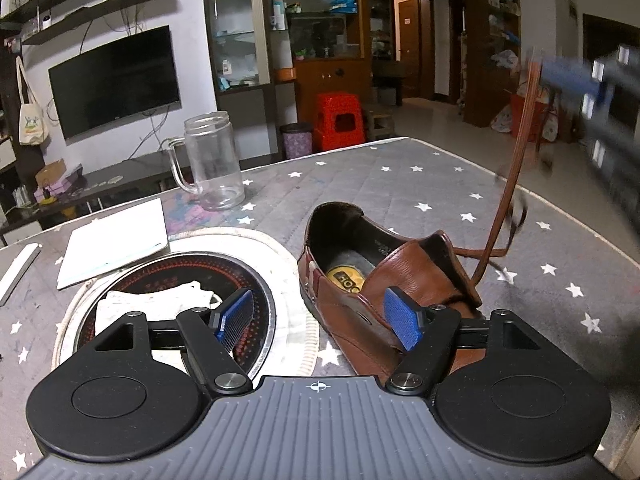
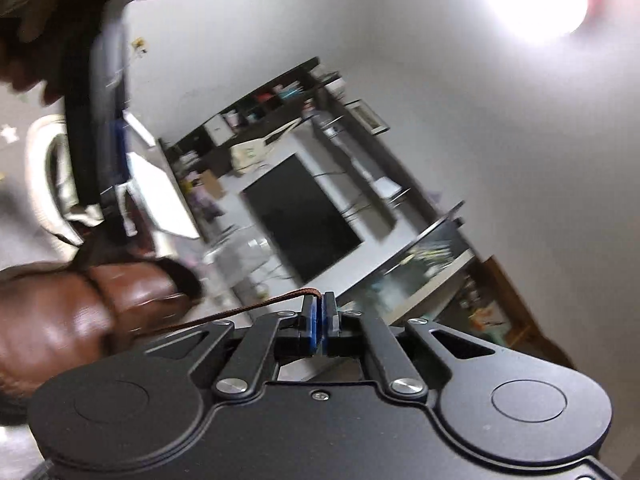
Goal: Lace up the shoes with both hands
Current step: 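Pull the lace upward away from the shoe with the right gripper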
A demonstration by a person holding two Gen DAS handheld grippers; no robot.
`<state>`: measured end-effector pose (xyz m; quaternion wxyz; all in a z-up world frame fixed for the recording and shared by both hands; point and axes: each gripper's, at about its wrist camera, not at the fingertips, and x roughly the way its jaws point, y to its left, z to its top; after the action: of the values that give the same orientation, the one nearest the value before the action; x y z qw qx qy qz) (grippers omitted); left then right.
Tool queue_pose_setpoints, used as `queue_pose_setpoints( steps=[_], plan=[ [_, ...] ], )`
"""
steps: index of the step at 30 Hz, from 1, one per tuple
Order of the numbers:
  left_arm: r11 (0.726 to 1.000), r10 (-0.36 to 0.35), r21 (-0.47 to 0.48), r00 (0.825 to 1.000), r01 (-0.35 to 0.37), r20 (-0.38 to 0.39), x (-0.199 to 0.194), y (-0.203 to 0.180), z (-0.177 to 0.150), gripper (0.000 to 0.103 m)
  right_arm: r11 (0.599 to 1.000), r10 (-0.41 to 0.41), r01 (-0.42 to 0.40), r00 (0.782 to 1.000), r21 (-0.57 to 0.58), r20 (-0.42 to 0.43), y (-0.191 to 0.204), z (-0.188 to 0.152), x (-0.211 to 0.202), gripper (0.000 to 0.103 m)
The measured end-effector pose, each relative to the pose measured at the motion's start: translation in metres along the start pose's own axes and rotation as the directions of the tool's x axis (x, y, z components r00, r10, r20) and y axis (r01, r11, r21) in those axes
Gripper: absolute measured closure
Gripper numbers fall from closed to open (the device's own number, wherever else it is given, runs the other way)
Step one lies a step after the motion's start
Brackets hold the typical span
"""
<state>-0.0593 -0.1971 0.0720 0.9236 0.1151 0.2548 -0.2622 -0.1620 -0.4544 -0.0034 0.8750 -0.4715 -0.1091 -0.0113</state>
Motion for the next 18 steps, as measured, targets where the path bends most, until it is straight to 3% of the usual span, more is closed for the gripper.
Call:
queue_pose_setpoints(
  steps=[4, 9, 11, 14, 18],
  plan=[
    [1.0, 0.01, -0.002, 1.0, -0.01, 0.002, -0.001, 0.001, -0.001, 0.03, 0.995, -0.102, 0.102, 0.994, 0.006, 0.03, -0.028, 0.009, 0.005, 0.101],
    [1.0, 0.011, -0.002, 1.0, -0.011, 0.004, -0.002, -0.002, -0.001, 0.03, 0.989, -0.149, 0.149, 0.989, -0.003, 0.018, -0.047, 0.009, 0.011, 0.101],
    [1.0, 0.005, 0.002, 1.0, -0.005, 0.006, -0.004, -0.004, -0.001, 0.03, 0.99, -0.14, 0.14, 0.99, -0.009, -0.007, -0.046, 0.005, 0.009, 0.101],
    [1.0, -0.002, 0.014, 1.0, 0.002, 0.009, -0.008, -0.009, -0.002, 0.03, 0.998, -0.056, 0.057, 0.992, 0.005, -0.109, -0.044, -0.005, 0.015, 0.101],
    [1.0, -0.004, 0.029, 1.0, 0.004, 0.011, -0.013, -0.013, -0.002, 0.03, 0.996, 0.071, -0.056, 0.974, 0.072, -0.214, -0.038, -0.016, 0.019, 0.1]
  ],
)
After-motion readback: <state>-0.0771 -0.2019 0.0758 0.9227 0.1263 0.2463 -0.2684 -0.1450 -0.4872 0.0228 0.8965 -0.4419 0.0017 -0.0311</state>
